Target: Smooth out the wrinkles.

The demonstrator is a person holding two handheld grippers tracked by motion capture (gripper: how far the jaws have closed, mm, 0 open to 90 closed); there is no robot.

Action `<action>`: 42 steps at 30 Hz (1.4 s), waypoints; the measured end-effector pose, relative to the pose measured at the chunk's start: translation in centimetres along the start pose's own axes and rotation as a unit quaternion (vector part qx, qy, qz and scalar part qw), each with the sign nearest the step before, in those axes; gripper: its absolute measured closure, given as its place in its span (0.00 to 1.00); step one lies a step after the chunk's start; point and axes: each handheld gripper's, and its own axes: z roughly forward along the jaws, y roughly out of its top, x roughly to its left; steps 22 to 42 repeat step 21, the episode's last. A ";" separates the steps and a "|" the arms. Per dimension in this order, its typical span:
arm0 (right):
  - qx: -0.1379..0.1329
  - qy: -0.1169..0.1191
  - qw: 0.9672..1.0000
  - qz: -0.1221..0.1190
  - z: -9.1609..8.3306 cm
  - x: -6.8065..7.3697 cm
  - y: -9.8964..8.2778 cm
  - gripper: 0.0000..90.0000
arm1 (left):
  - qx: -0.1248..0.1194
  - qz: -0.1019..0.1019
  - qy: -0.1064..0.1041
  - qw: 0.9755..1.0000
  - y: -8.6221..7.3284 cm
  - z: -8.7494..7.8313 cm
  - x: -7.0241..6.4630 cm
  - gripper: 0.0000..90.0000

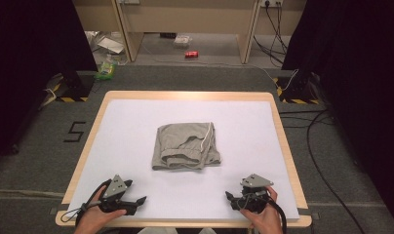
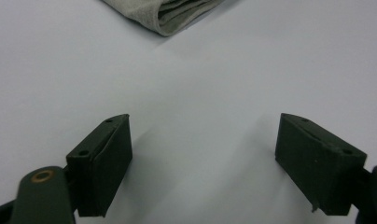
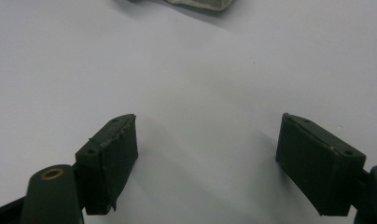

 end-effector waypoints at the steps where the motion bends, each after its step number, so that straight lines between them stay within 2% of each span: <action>1: 0.000 0.000 1.000 0.000 0.0 0.1 0.0 0.23 | -0.005 -0.002 0.002 1.000 -0.2 -0.1 -0.1 0.20; 4: -0.004 -0.002 1.000 0.002 -0.1 0.3 -0.2 0.22 | -0.022 -0.006 0.010 1.000 -0.7 -0.2 -0.3 0.20; 7: -0.013 -0.004 1.000 0.004 -0.1 0.5 -0.5 0.21 | -0.028 -0.008 0.007 1.000 -0.9 -0.2 -0.2 0.20; 10: -0.020 -0.004 1.000 0.003 -0.1 0.5 -0.8 0.21 | -0.030 -0.007 0.004 1.000 -0.9 -0.2 -0.1 0.20; 42: -0.021 0.000 1.000 0.003 -0.1 0.4 -0.8 0.20 | -0.031 -0.006 0.000 1.000 -1.0 -0.2 0.0 0.20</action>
